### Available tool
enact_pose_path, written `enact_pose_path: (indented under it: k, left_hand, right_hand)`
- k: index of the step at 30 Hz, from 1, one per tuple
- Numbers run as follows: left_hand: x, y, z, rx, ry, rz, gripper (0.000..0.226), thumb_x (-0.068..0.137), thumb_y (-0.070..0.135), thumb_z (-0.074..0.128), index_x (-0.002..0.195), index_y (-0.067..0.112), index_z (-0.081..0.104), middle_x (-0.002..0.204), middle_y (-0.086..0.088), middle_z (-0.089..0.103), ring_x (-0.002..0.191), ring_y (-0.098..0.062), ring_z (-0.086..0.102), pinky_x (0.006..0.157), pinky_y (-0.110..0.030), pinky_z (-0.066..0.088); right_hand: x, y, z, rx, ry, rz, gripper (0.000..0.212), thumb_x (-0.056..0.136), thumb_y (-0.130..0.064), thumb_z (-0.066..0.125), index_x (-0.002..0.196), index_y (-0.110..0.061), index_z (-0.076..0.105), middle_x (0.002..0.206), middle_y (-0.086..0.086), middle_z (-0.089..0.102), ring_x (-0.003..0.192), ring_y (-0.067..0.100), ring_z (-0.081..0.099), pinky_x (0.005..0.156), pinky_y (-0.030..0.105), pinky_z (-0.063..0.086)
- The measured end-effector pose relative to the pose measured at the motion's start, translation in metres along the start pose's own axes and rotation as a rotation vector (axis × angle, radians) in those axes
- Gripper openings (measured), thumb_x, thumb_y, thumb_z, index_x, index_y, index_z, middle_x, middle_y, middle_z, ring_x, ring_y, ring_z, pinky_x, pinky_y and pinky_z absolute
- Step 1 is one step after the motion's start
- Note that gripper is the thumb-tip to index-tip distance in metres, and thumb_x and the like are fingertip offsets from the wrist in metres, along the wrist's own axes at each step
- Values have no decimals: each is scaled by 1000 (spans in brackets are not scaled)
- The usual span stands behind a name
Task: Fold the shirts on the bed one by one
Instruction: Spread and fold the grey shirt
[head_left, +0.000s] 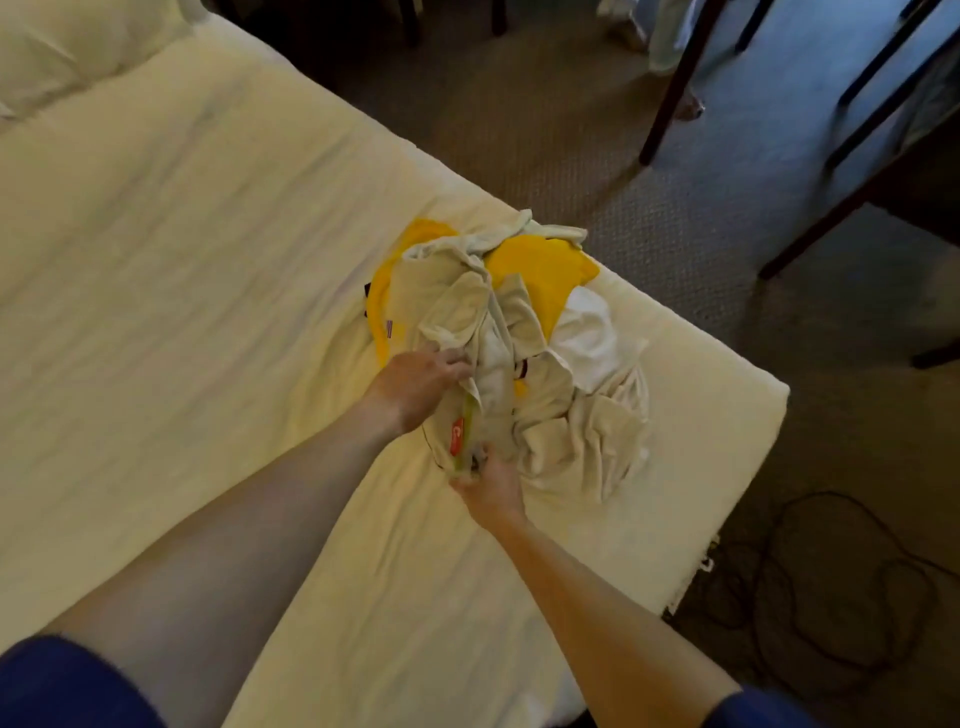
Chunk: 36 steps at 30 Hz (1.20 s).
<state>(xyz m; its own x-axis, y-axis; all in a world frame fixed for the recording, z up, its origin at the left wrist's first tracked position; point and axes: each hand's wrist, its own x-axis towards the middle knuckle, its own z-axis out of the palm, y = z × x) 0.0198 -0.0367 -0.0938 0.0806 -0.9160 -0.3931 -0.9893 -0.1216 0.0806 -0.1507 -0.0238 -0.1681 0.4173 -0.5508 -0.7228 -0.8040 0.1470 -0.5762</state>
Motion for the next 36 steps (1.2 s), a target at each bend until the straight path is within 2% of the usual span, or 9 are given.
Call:
enact_pose_path:
  k: [5,8,13,18,25,27,30,33,36]
  left_hand:
    - [21,-6,19,36,81,26,46,93,-2,45,133,19,55,134,-2,55,120,-26,51,82,-37,47]
    - [22,-4,9,85,119,2,27,98,4,43,116,16,60,119,-3,60,110,-25,53,79,-38,51]
    - [-12,-11,-39,-19,192,-144,27,95,2,45,115,15,59,117,-4,59,115,-24,51,78,-42,51]
    - [-87,-37,-120,-93,304,-314,27,86,-1,52,106,15,59,111,-5,59,110,-28,54,76,-41,50]
    - [-251,-53,-227,-141,611,-605,17,88,2,50,93,17,55,97,-5,61,92,-30,58,65,-34,39]
    - [-313,-49,-255,-128,713,-671,15,87,4,52,94,17,56,96,-7,63,89,-31,60,63,-33,38]
    - [-410,-42,-297,-101,898,-718,10,91,8,54,90,18,54,92,-6,64,83,-31,61,61,-32,37]
    - [-507,-33,-339,-77,1081,-764,13,89,7,56,86,18,52,90,-5,63,81,-30,60,60,-34,39]
    - [-595,-20,-375,-49,1265,-811,10,90,7,54,92,17,57,90,-4,65,83,-28,62,65,-34,45]
  right_hand:
    - [26,5,13,-31,74,9,10,88,-23,64,86,-13,64,92,9,67,90,28,61,67,33,45]
    - [25,6,6,-38,133,-35,35,88,-17,61,57,-19,45,70,6,55,68,21,50,51,32,30]
    - [-11,-19,-31,76,161,-164,14,86,-13,56,79,-1,55,77,17,61,70,27,54,59,34,35]
    - [-53,-92,-82,57,220,-371,7,96,-18,52,90,-14,54,88,13,62,85,30,57,73,43,46]
    - [-165,-243,-122,-165,252,-768,9,96,-25,51,87,-25,55,79,1,60,75,27,60,59,34,39]
    - [-220,-281,-130,-257,185,-889,16,92,-46,55,82,-33,54,80,-6,62,75,20,62,56,32,43]
    - [-310,-336,-135,-581,40,-1032,63,65,-86,61,104,-37,59,94,-8,66,85,13,64,70,29,53]
    - [-394,-383,-125,-1004,160,-1151,53,77,-58,72,117,-25,63,103,-5,65,89,12,60,80,28,50]
    - [-472,-419,-112,-1046,344,-1229,27,89,-32,65,112,-16,67,94,-2,61,84,14,55,76,27,45]
